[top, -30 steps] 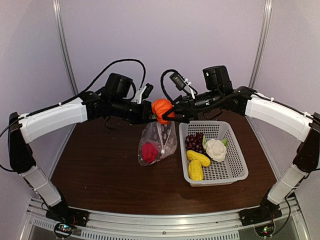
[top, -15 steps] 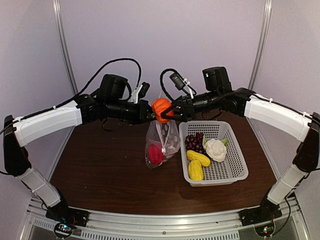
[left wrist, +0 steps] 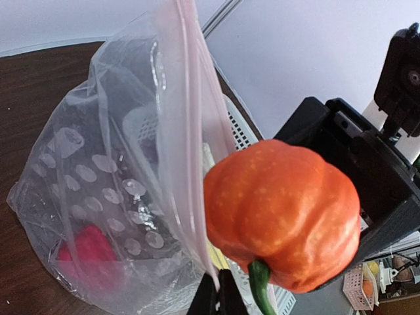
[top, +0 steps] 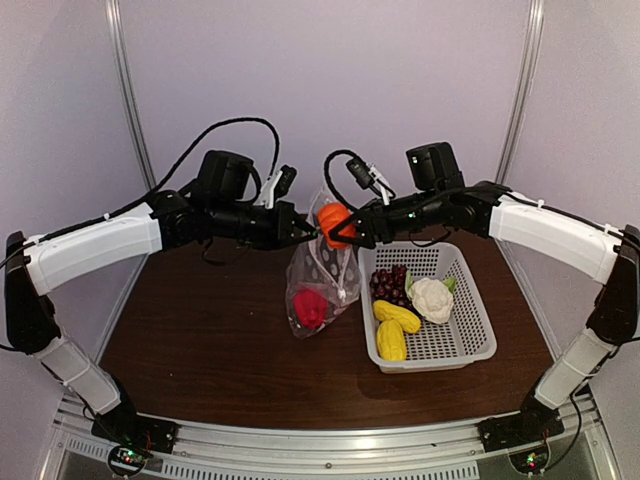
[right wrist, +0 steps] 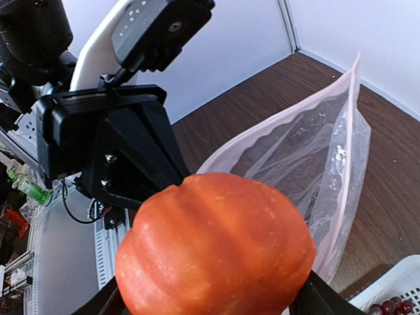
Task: Place the food in the zip-top bag and seal the zipper
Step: Place the fake vegetable in the zipper food storage bag.
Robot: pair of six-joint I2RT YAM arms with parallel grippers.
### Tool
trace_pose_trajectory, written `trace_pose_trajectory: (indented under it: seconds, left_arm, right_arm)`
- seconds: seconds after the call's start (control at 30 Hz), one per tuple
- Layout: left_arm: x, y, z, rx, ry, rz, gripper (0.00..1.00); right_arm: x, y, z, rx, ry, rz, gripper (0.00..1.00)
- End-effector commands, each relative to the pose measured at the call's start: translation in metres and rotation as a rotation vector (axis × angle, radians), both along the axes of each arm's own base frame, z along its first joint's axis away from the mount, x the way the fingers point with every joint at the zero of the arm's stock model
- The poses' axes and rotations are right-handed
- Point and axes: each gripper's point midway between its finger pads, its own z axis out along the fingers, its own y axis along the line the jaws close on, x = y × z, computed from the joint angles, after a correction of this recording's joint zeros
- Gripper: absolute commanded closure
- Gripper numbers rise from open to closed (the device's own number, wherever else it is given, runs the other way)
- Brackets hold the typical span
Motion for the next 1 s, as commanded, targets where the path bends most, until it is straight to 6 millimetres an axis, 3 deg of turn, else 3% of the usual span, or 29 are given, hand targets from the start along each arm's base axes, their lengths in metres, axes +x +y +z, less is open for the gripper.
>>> trace_pose_trajectory:
  seconds: [0.0,0.43,0.73,0.8,0.9,0.97]
  left_arm:
    - [-0.002,-0.002,0.028,-0.060,-0.062,-0.005,1.00]
    - [-0.002,-0.003,0.024,-0.055,-0.058,-0.011,1.00]
    - [0.001,-0.007,0.025,-0.062,-0.059,-0.017,1.00]
    - [0.002,-0.008,0.027,-0.064,-0.063,-0.017,1.00]
    - [0.002,-0.009,0.028,-0.064,-0.069,-0.019,1.00]
    - [0.002,-0.009,0.027,-0.061,-0.071,-0.019,1.00]
  right_arm:
    - [0.012,-0.015,0.001,-0.049,-0.048,-0.098,0.30]
    - [0.029,-0.034,-0.004,-0.187,-0.184,-0.241,0.29]
    - [0.015,-0.019,-0.007,-0.356,-0.350,-0.218,0.27]
    - [0.012,-0.014,-0.005,-0.374,-0.380,-0.205,0.25]
    - [0.006,-0.011,0.006,-0.355,-0.391,-0.178,0.10]
    - [0.003,-0.013,0.015,-0.346,-0.408,-0.172,0.07]
